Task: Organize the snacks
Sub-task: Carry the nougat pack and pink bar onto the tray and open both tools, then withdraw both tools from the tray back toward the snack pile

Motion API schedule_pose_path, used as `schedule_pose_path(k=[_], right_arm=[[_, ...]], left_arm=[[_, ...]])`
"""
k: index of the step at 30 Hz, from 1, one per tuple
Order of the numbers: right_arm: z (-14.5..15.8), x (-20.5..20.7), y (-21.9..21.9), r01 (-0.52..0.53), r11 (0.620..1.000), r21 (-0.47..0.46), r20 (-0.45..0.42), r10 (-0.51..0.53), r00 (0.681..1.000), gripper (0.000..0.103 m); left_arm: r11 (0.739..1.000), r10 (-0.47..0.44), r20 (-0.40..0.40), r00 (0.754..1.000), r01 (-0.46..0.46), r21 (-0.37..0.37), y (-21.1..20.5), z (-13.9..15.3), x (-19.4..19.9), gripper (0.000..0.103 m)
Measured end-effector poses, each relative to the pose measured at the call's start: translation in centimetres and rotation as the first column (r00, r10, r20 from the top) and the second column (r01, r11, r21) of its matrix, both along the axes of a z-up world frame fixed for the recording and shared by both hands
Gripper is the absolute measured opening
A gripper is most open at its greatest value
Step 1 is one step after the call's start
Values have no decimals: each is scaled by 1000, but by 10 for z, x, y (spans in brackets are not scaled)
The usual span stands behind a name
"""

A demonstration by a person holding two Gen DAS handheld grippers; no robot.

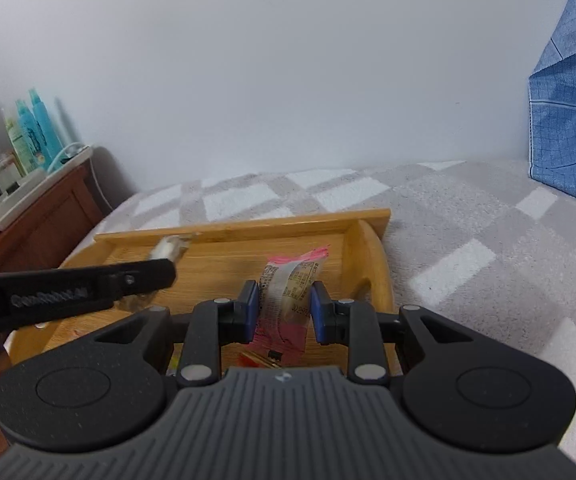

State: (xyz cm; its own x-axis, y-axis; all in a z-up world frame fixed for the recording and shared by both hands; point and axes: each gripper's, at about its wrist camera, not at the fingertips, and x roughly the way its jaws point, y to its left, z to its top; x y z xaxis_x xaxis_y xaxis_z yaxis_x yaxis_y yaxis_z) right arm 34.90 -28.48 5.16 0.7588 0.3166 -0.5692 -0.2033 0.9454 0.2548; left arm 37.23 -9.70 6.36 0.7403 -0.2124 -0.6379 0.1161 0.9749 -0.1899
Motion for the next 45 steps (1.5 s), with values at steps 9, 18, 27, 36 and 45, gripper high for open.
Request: schedule_pose_path(k=[9,18,27,36,45], right_arm=[[-8,7,1,-12,999,-35,-11,11,1000,31],[-13,6,3,-43,998,-40,-44,41,998,31],[-14,5,4,-58,998,-28,-54,56,997,31],[-12,3,-1,-48,999,13,-38,48,998,41],[8,-16,-6,-13,998,61,16,12,1000,59]], left_arm=[[999,2,-45,999,0,45,-13,-24,5,21],[997,-20,-72,997,25,67,-16,-29,-4,21],[997,-20,-74,997,25,73,-15,-31,-7,21],[996,-15,-72,997,21,82,-17,-28,-7,24],[994,-8,-15,1000,10,105,-4,-4,-27,54]])
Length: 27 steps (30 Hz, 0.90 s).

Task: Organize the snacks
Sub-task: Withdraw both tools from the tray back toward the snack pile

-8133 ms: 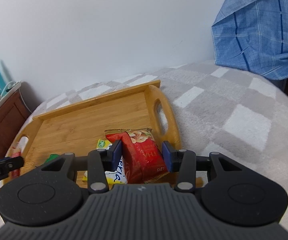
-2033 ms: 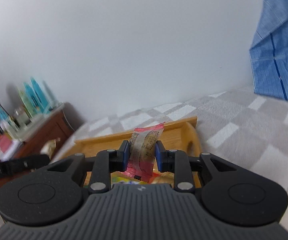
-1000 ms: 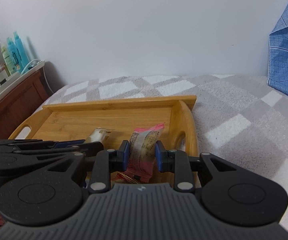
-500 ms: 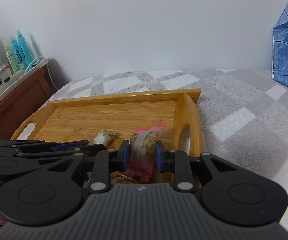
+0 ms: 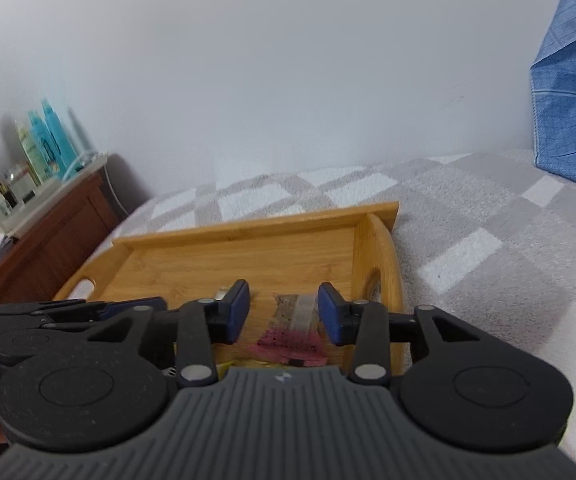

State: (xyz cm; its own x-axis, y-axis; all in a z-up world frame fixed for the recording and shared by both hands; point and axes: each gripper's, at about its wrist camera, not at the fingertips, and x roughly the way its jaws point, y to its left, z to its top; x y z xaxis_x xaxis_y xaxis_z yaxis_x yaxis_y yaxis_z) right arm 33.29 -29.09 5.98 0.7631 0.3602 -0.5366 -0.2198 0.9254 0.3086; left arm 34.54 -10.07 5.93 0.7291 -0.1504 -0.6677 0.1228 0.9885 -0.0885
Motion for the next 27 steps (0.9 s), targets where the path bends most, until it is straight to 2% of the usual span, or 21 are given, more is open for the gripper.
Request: schedule_pose_path(k=[2,7,10,19,27], right_arm=[[7,-9,0,13,1000,4,20,-13,1000,63],[23,-36,1,43,999,21,68,-44,997,70],[33,-55,5,63,998,3,106,-63,992,73],[43,-110,27,52,997,-59,199,-40,979,78],[32,-157,36,63,993,-102,218,-39,975,81]], left_arm=[[1000,-6,19,1000,6,12,3,8,-9,58],[1000,-25,61,998,24,11,11,27,-39,78],[999,-32,80,996,31,14,16,36,-60,84],[998,-50,130,990,43,56,33,51,-130,92],[996,-67,147,987,58,63,48,46,-186,95]])
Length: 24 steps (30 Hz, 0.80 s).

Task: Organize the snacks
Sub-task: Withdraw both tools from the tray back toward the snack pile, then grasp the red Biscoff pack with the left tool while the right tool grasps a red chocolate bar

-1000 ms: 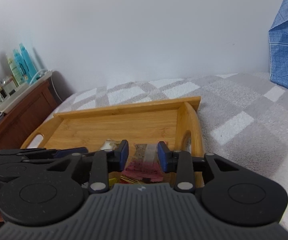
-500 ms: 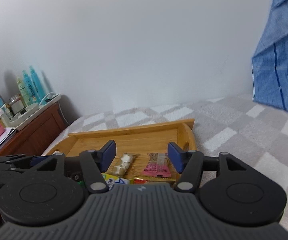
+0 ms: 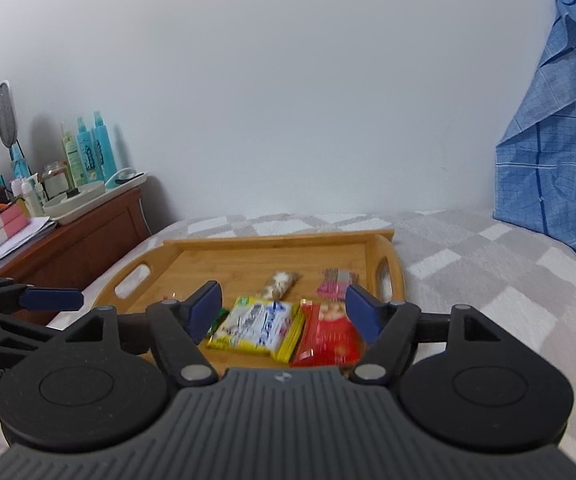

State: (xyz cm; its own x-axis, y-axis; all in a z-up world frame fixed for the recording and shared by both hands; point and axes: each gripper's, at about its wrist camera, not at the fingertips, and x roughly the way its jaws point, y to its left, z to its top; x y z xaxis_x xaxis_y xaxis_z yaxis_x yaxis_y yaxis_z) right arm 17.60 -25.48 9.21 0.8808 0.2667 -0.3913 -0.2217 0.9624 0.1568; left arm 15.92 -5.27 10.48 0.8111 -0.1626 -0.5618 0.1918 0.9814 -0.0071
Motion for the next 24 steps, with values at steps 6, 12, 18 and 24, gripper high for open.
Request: schedule_pose_path(k=[6,12,18,24], right_arm=[[-14,-36,1,35,997,-75,7,-35,999,81],[-31,-74,1,45,987,-155,-12,-47,999,77],[-48,-97,18,-16,965,-263,-62,0,998,69],[-57,-91,32,-56,944,-326,-109,22,994,58]], left_arm=[[999,-25,-3,1000,25,40,3,-12,-32,93],[992,-91,-31,995,93,90,1,-25,-63,65],[980,-153,-105,983,164,109,-4,-42,-81,41],[982,-140,-181,973,161,104,-3,-60,-77,34]])
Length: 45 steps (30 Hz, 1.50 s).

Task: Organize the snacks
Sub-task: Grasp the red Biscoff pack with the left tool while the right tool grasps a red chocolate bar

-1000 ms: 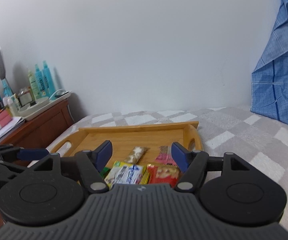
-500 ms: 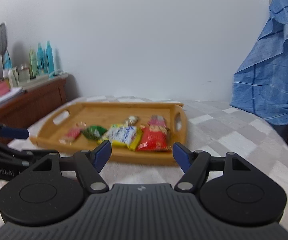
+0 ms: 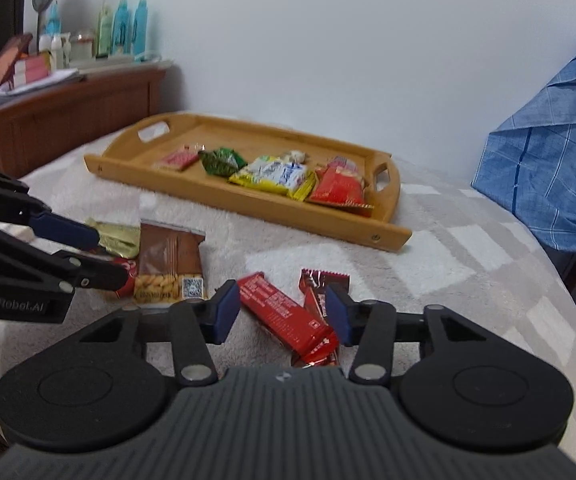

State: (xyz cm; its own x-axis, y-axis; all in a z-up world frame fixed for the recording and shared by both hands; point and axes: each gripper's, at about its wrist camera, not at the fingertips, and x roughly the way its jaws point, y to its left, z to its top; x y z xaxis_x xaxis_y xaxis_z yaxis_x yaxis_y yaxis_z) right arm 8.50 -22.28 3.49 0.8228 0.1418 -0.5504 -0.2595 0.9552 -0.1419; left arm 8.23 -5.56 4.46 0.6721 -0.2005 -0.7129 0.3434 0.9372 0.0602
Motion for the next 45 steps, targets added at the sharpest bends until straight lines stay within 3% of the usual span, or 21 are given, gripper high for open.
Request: schedule_pose_path(k=[8,20,40,45], right_arm=[[-4,5,2,-12,1000,-2,-41,12,999,40],[-8,2,9,-62,996,68,-94,68,993,39],[-12,9,7,36,994,103,-85,-28,996,42],[-14,10,9,33,994,104,-107,-22,994,42]], left_arm=[[1000,20,-9,1000,-20,3,-5,-9,10,31],[999,40,6,999,-40,-11,-11,-14,21,33],[994,93,8,996,-93,-65,-13,-13,14,32],[995,86,21,996,-85,-47,-15,-13,14,33]])
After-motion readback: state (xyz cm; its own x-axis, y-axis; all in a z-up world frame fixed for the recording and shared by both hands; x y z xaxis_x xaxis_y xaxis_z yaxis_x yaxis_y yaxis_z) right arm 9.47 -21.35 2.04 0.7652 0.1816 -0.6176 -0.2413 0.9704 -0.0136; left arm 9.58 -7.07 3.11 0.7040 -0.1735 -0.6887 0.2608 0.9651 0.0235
